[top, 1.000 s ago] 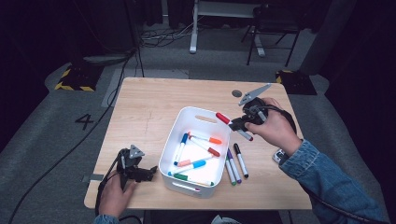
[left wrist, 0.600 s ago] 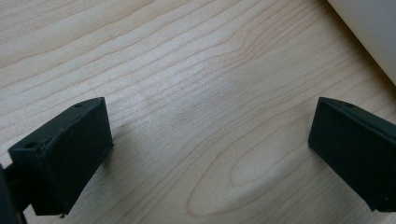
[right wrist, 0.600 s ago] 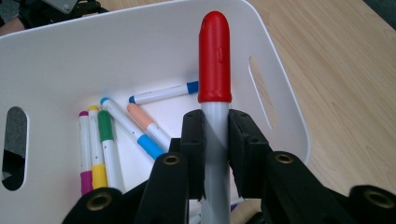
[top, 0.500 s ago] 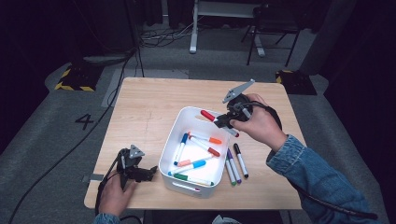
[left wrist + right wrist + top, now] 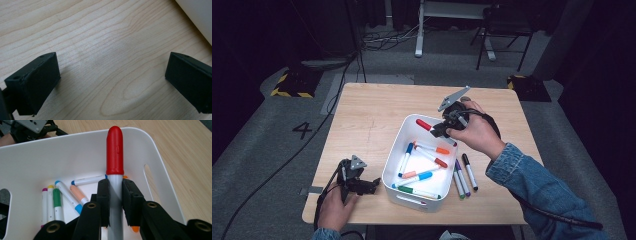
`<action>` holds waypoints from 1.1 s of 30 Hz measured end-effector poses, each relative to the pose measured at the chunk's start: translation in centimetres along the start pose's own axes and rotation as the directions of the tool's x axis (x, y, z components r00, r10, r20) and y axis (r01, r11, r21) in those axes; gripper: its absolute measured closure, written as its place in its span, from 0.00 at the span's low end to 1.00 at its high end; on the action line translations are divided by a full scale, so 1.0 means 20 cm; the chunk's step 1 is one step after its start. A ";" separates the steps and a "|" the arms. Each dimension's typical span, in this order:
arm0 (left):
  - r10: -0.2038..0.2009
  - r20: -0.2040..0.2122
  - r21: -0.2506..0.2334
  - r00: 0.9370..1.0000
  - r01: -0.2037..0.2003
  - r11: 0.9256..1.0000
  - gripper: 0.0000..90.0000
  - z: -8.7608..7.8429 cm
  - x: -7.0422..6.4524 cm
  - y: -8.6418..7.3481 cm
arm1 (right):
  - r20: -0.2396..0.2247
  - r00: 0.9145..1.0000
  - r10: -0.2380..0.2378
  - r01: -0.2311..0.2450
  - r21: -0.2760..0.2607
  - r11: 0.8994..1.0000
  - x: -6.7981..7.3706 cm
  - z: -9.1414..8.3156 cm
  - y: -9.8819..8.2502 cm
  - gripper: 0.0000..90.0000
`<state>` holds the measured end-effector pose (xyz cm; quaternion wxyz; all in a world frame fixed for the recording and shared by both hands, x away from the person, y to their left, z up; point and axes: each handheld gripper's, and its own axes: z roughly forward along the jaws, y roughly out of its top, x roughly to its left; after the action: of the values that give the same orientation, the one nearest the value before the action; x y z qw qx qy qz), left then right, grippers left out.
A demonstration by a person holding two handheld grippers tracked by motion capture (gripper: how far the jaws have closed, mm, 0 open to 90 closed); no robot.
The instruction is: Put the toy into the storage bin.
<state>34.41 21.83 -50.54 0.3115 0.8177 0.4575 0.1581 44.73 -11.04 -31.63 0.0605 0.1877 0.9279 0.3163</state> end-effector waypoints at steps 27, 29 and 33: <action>0.000 0.000 0.000 1.000 0.000 1.000 0.00 0.00 0.00 0.00 | -0.019 0.998 -0.065 0.067 0.101 0.993 0.05 0.23 -0.10 0.86; 0.000 0.000 0.000 1.000 0.000 1.000 0.00 0.00 0.00 0.00 | -0.026 0.997 -0.071 0.074 0.106 0.992 0.06 0.24 -0.10 0.86; 0.000 0.000 0.000 1.000 0.000 1.000 0.00 0.00 0.00 0.00 | -0.032 0.997 -0.070 0.074 0.119 0.990 0.07 0.27 -0.11 0.85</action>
<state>34.41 21.83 -50.54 0.3115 0.8178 0.4575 0.1580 43.94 -9.03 -37.24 0.0475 0.1530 0.9522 0.2601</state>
